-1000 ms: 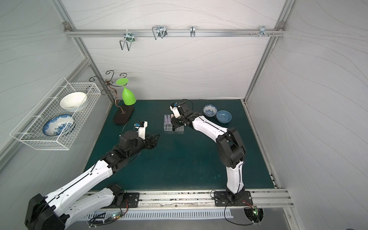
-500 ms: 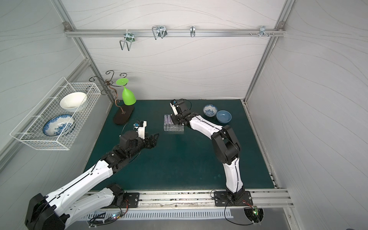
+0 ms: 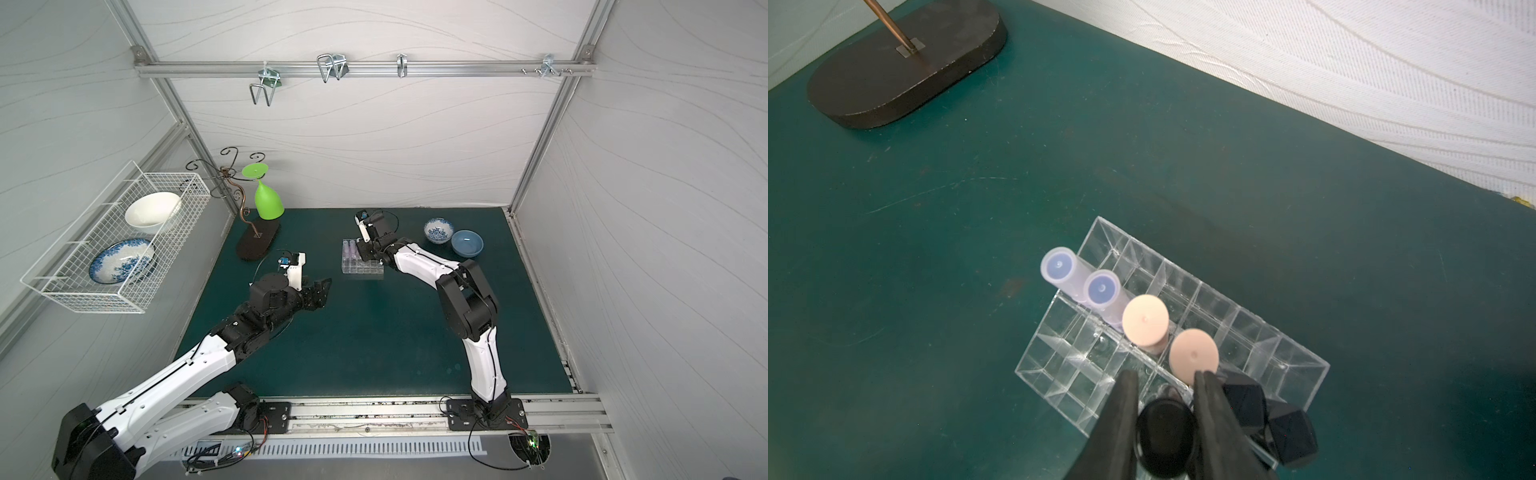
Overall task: Arrange the lipsticks in the organizer
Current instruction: Place the lipstick in the storage box, then reset both arms
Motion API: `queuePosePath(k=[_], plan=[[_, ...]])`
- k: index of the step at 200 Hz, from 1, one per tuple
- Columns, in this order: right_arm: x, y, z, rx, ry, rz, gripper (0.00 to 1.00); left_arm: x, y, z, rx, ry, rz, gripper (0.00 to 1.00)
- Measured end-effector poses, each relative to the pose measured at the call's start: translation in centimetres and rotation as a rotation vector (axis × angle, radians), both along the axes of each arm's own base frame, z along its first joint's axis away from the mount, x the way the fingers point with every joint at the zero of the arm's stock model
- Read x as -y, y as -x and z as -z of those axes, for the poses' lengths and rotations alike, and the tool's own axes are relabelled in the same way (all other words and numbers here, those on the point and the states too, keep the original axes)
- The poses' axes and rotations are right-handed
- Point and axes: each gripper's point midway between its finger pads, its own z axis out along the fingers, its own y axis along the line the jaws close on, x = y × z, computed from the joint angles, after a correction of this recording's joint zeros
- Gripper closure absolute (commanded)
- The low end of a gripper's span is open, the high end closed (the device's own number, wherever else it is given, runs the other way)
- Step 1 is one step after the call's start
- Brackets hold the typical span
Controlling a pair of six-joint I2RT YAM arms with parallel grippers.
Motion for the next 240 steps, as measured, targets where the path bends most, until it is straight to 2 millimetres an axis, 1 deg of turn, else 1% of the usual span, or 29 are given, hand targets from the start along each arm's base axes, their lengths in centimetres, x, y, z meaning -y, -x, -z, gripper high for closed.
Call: queuePosePath(k=[18,26,33,49,63,75,88,101,108,122,134,144,149,152,156,159,167,171,174,177,186,193,199,204,206,215,222,230,240], plan=[[0.1,0.0,0.2,0.002,0.000,0.002,0.76,-0.1,-0.1,0.0,0.003,-0.005,-0.008,0.19],[0.1,0.0,0.4,0.001,0.001,0.002,0.73,-0.2,-0.1,0.0,0.004,-0.009,-0.012,0.19],[0.1,0.1,0.5,-0.001,0.001,0.003,0.68,-0.3,-0.1,0.0,0.006,-0.012,-0.016,0.19],[0.2,0.2,0.8,-0.002,0.004,0.001,0.44,-0.6,-0.3,0.0,0.012,-0.026,-0.029,0.19],[0.3,0.3,1.1,-0.009,0.003,0.004,0.18,-1.0,-0.4,0.0,0.019,-0.044,-0.044,0.20],[0.5,0.5,1.1,-0.008,0.002,0.010,0.02,-1.3,-0.7,0.1,0.016,-0.056,-0.056,0.21],[0.9,1.1,0.9,-0.012,-0.002,0.010,0.01,-1.7,-1.0,0.5,0.002,-0.063,-0.071,0.23],[1.9,2.1,0.1,-0.018,-0.008,0.023,0.01,-2.3,-1.4,0.9,-0.011,-0.064,-0.092,0.24],[2.6,2.7,-0.7,-0.016,-0.012,0.032,0.01,-2.6,-1.5,1.0,-0.014,-0.065,-0.104,0.20],[4.4,4.0,-3.0,-0.004,-0.028,0.062,0.01,-3.5,-1.9,0.9,-0.005,-0.078,-0.146,0.16],[6.5,4.8,-5.7,0.037,-0.037,0.111,0.01,-4.8,-2.5,0.7,0.013,-0.097,-0.194,0.10],[8.9,5.6,-8.0,0.086,-0.044,0.168,0.01,-6.7,-3.4,0.6,0.037,-0.132,-0.258,0.04],[10.1,6.0,-8.8,0.108,-0.047,0.197,0.01,-7.6,-3.8,0.6,0.052,-0.149,-0.290,0.03],[11.1,6.2,-9.3,0.124,-0.048,0.223,0.01,-8.5,-4.1,0.7,0.064,-0.169,-0.318,0.03],[12.0,6.6,-9.6,0.134,-0.047,0.243,0.01,-9.2,-4.4,0.8,0.076,-0.185,-0.343,0.03],[13.1,6.8,-9.8,0.144,-0.046,0.271,0.01,-10.0,-4.7,1.1,0.088,-0.209,-0.370,0.03],[15.4,7.4,-9.8,0.158,-0.039,0.319,0.01,-11.8,-5.1,2.0,0.104,-0.246,-0.432,0.04],[16.9,7.5,-9.4,0.162,-0.028,0.352,0.01,-12.7,-5.3,2.7,0.105,-0.269,-0.461,0.04],[17.7,7.7,-9.1,0.165,-0.026,0.367,0.01,-13.4,-5.3,3.3,0.102,-0.288,-0.483,0.03],[18.9,7.7,-8.4,0.165,-0.011,0.394,0.01,-14.2,-5.2,4.3,0.091,-0.309,-0.502,0.03],[21.8,7.9,-6.3,0.160,0.029,0.452,0.01,-15.9,-4.9,6.9,0.046,-0.360,-0.536,0.02],[24.2,8.0,-4.0,0.144,0.067,0.501,0.01,-17.0,-4.5,8.9,0.009,-0.395,-0.554,0.01],[26.3,8.4,-1.5,0.122,0.107,0.537,0.01,-17.9,-4.0,10.5,-0.019,-0.422,-0.565,0.01],[27.9,9.0,0.7,0.096,0.135,0.557,0.01,-18.5,-3.6,11.5,-0.032,-0.440,-0.570,0.02],[28.3,9.1,1.2,0.089,0.141,0.565,0.01,-18.7,-3.5,11.8,-0.037,-0.441,-0.573,0.02],[30.5,10.6,4.8,0.034,0.169,0.574,0.01,-19.4,-2.9,13.0,-0.050,-0.464,-0.572,0.01],[31.7,11.6,6.7,0.005,0.174,0.580,0.01,-19.9,-2.9,13.3,-0.044,-0.463,-0.575,0.01],[32.6,12.3,8.1,-0.018,0.154,0.583,0.01,-20.3,-3.1,13.2,-0.030,-0.454,-0.584,0.01],[33.4,12.5,8.7,-0.016,0.122,0.591,0.01,-20.4,-3.6,12.7,-0.003,-0.437,-0.578,0.01]])
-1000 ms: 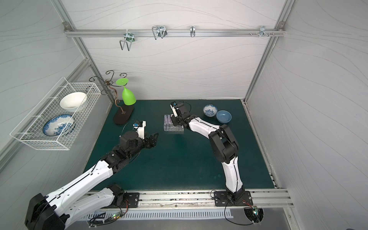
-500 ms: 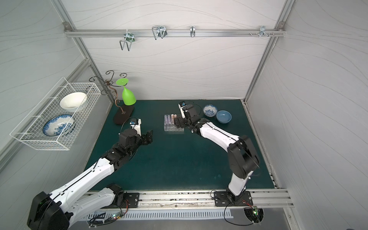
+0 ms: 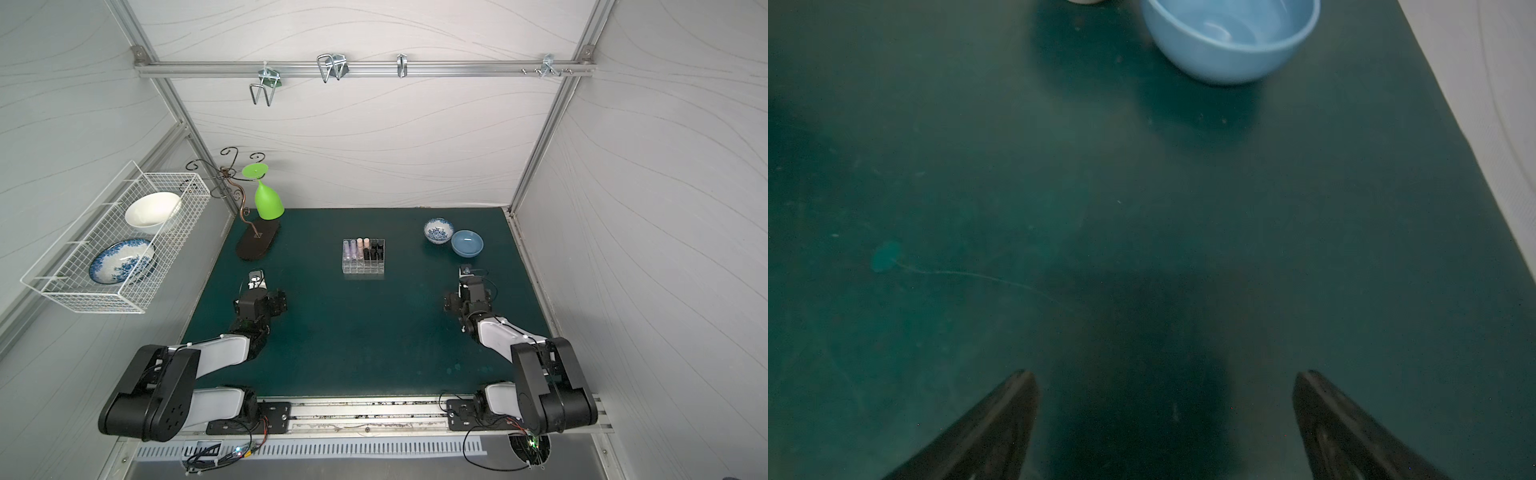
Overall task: Arrange the lipsticks in the organizer
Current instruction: Reset both arms
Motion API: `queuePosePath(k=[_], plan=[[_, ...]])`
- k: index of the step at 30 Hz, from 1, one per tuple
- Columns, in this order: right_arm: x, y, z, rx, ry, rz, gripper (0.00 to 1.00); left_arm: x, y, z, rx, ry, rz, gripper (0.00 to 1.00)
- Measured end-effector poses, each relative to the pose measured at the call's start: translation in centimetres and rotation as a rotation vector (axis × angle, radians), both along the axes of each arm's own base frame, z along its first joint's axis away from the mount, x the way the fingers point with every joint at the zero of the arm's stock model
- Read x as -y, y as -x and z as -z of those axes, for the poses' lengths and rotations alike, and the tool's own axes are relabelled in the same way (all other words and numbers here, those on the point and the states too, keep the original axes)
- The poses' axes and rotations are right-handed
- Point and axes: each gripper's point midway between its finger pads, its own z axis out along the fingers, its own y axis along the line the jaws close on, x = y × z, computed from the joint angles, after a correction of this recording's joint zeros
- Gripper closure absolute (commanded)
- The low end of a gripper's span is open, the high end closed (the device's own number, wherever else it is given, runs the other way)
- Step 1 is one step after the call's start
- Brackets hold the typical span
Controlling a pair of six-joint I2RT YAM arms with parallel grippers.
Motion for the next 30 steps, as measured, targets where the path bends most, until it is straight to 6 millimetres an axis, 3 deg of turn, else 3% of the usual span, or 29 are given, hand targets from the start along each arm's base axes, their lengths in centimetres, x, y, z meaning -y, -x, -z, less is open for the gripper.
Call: queuePosePath(k=[4,6,8,10,15,18,21,30], plan=[[0.1,-2.0,-2.2,0.141,-0.079,-0.015,0.01,0.8,-1.9,-2.3,0.157,0.057,0.063,0.00],[-0.6,-3.0,-3.5,0.212,-0.097,-0.051,0.01,1.1,-2.6,-1.5,0.184,0.071,0.083,0.00],[-1.2,-4.0,-4.0,0.263,-0.106,-0.087,0.01,1.3,-2.7,0.5,0.153,0.080,0.098,0.00],[-1.7,-4.5,-3.3,0.265,-0.110,-0.108,0.01,1.4,-2.3,1.3,0.120,0.089,0.105,0.00],[-2.3,-4.9,-1.0,0.211,-0.118,-0.144,0.01,2.3,-3.6,-0.3,0.166,0.103,0.153,0.00],[-2.6,-5.8,-1.9,0.232,-0.138,-0.168,0.01,2.8,-5.6,-1.0,0.141,0.124,0.193,0.00],[-2.8,-6.4,-2.7,0.254,-0.149,-0.183,0.01,2.2,-6.9,-2.2,0.158,0.136,0.182,0.00],[-2.9,-6.4,-2.8,0.254,-0.158,-0.193,0.01,2.3,-6.4,-0.6,0.084,0.161,0.188,0.00]])
